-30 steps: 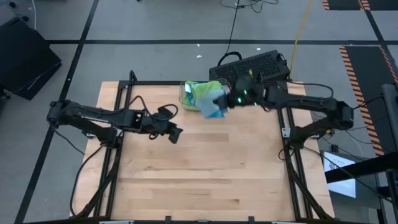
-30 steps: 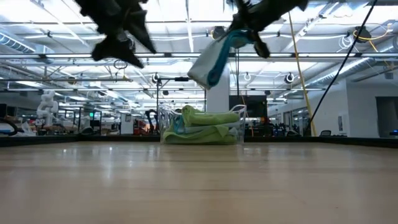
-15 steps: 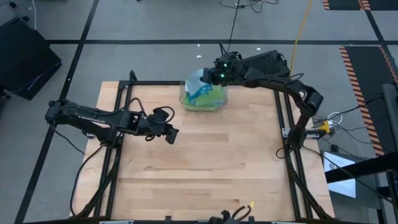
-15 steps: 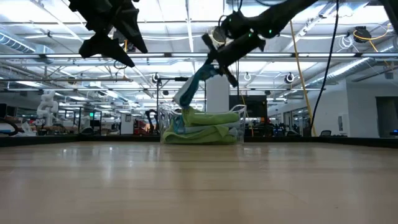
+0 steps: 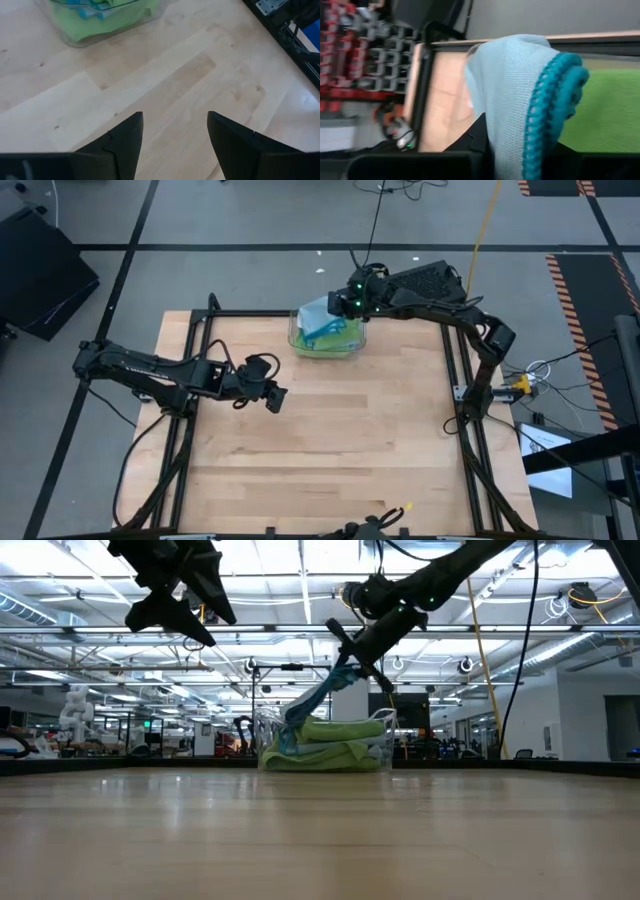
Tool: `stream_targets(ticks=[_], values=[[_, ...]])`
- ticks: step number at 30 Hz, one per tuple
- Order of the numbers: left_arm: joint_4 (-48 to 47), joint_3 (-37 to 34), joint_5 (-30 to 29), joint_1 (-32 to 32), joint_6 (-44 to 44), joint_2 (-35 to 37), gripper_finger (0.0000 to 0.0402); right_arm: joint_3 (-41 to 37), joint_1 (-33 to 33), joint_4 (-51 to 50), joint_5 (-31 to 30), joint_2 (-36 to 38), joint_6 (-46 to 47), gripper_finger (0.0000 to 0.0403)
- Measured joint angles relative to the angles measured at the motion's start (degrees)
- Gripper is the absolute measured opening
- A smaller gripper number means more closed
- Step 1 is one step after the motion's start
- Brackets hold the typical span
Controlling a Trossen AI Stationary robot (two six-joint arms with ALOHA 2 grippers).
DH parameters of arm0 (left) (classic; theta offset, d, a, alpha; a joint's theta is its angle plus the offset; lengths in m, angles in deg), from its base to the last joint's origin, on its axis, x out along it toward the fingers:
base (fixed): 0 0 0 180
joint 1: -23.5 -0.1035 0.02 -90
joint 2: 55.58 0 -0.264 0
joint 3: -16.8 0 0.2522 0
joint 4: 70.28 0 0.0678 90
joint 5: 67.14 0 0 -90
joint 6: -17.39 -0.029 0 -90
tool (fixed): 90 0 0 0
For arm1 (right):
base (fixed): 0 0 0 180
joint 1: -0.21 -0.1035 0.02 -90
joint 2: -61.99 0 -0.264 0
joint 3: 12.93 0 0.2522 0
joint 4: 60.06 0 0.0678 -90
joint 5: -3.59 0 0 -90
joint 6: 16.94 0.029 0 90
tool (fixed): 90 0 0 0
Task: Fold microfiber towels
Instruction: Put the blue folded microfiber cloth into the transparent bin
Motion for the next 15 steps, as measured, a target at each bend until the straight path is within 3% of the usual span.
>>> stream_targets(ticks=[7,11,15], values=[[0.07,0.00,-0.08,0.02,-0.23,0.01,0.0223,0.00,0.76,-7.97,-3.70,2.51,-5.29,0.0085],[0.13,0.00,-0.08,0.13,-0.57,0.01,0.0223,0.00,2.01,-12.78,0.39,2.65,-6.95,0.0139],[0.15,0.00,0.01,0.14,-1.77,0.00,0.0223,-0.04,2.43,-16.56,0.74,2.69,-7.21,0.0206]])
